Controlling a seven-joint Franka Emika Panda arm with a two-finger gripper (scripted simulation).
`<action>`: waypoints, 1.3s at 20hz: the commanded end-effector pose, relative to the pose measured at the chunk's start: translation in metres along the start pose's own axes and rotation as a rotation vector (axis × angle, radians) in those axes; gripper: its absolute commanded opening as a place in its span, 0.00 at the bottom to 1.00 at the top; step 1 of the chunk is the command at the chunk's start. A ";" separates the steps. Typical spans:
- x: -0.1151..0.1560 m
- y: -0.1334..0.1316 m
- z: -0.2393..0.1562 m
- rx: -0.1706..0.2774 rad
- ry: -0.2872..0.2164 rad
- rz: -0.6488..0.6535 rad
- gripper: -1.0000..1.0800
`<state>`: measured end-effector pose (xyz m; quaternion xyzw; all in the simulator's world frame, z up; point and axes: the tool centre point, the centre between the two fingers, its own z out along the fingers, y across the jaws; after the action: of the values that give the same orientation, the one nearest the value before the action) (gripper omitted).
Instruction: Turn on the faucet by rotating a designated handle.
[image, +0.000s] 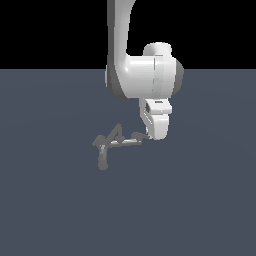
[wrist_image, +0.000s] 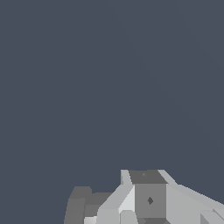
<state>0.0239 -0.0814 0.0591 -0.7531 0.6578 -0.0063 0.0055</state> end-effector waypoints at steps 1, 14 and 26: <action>0.004 0.001 -0.002 0.000 0.002 0.006 0.00; -0.004 0.033 -0.002 -0.013 0.008 0.035 0.00; -0.031 0.031 -0.002 -0.019 0.012 0.058 0.00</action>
<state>-0.0141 -0.0627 0.0610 -0.7311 0.6822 -0.0048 -0.0066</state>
